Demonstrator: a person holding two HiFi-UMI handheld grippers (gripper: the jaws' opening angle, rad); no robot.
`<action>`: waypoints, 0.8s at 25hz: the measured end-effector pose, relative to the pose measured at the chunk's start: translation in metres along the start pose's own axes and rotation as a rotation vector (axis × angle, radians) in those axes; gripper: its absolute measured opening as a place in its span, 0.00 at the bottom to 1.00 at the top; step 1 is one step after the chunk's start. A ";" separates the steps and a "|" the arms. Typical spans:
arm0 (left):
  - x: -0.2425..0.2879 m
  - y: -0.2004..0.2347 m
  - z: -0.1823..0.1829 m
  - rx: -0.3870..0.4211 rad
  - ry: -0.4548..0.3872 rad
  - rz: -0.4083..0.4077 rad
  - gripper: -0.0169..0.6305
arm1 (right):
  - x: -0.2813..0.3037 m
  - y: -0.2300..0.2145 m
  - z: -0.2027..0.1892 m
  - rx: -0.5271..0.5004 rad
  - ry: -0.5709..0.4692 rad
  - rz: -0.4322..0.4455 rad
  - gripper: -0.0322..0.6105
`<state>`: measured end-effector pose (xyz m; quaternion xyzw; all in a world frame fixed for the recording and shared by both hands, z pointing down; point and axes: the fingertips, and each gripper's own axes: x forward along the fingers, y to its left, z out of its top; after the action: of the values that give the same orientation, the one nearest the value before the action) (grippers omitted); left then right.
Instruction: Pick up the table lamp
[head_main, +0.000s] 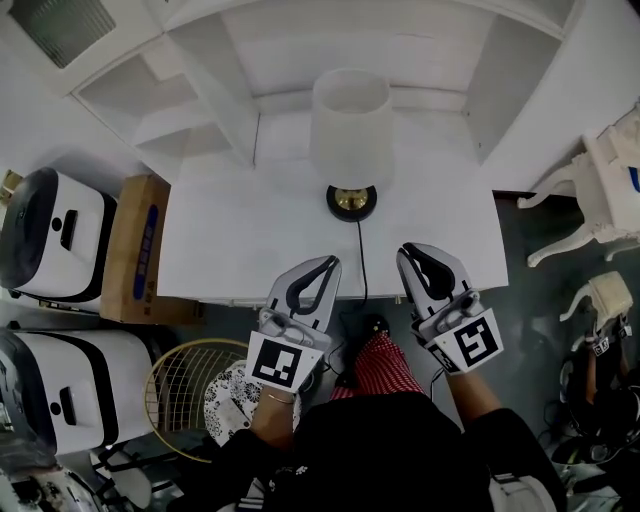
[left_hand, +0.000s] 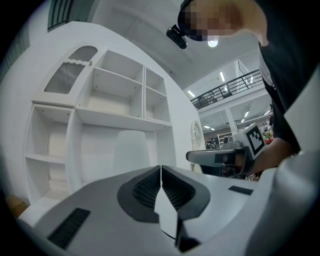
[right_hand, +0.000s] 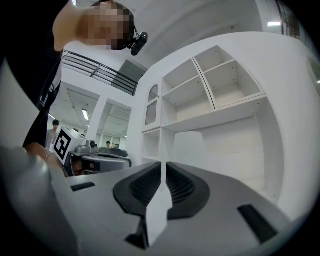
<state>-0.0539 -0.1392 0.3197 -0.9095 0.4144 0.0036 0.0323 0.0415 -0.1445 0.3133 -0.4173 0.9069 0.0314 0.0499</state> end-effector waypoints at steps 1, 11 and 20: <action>0.002 0.002 -0.001 -0.009 0.000 0.002 0.04 | 0.004 -0.003 -0.003 0.003 0.006 0.001 0.08; 0.014 0.017 -0.017 -0.039 0.021 0.029 0.04 | 0.036 -0.021 -0.036 0.018 0.050 0.000 0.18; 0.024 0.026 -0.028 -0.050 0.027 0.033 0.04 | 0.058 -0.038 -0.063 0.036 0.080 0.008 0.22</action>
<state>-0.0586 -0.1760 0.3457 -0.9031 0.4295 0.0025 0.0039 0.0287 -0.2188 0.3685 -0.4136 0.9102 -0.0015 0.0208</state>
